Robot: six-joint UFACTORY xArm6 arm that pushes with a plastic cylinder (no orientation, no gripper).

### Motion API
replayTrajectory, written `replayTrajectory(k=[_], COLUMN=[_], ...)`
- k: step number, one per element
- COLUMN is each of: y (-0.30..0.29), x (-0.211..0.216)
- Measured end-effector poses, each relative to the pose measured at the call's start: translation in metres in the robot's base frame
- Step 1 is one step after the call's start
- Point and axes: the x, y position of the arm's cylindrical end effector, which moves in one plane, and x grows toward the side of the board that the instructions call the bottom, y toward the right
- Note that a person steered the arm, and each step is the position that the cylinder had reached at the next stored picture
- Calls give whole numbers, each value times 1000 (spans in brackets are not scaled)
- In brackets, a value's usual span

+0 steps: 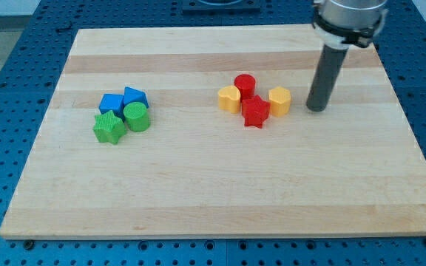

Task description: Separate the green star and the blue cube

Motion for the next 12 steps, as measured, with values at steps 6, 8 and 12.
replayTrajectory(k=[6,8,12], y=[2,-107,-352], x=[100,144,102])
